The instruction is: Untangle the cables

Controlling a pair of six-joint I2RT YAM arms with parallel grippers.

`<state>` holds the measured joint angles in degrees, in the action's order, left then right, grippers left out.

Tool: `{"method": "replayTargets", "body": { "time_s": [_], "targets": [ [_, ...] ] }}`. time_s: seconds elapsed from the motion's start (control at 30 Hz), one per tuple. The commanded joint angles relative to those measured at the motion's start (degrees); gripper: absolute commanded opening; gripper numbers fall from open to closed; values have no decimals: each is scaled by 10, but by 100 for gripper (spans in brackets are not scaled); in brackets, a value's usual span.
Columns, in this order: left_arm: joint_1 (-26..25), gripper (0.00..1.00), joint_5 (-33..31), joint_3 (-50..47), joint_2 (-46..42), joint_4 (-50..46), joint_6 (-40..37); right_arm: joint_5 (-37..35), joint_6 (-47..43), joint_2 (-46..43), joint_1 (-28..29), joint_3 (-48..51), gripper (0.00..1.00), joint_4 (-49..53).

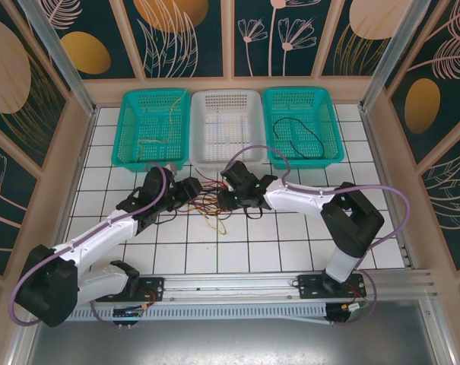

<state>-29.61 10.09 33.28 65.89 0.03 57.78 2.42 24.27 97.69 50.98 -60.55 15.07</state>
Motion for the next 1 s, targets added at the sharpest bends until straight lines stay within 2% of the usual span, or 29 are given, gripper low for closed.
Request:
{"method": "replayTargets", "body": {
  "time_s": [0.0, 0.27, 0.37, 0.57, 0.73, 0.83, 0.97],
  "targets": [
    [3, 57, 12, -4, 7, 19, 5, -25, -14, 16, -3, -23, 35, 23],
    [3, 56, 17, -4, 16, 22, 1, -27, -27, 28, -7, -48, 36, 26],
    [3, 57, 18, -6, 18, 28, 3, -13, -33, 41, -8, -52, 26, 24],
    [3, 57, 20, 0, 25, 36, 3, 10, -37, 57, -6, -46, 29, 18],
    [3, 56, 30, 4, 41, 52, 6, -12, -36, 31, -1, -53, 9, 35],
    [3, 54, 43, 4, 58, 68, 10, -18, -41, -1, 5, -64, 1, 51],
    [3, 53, 56, 5, 77, 90, 14, -15, -52, -38, 19, -78, 0, 71]
  ]
}}
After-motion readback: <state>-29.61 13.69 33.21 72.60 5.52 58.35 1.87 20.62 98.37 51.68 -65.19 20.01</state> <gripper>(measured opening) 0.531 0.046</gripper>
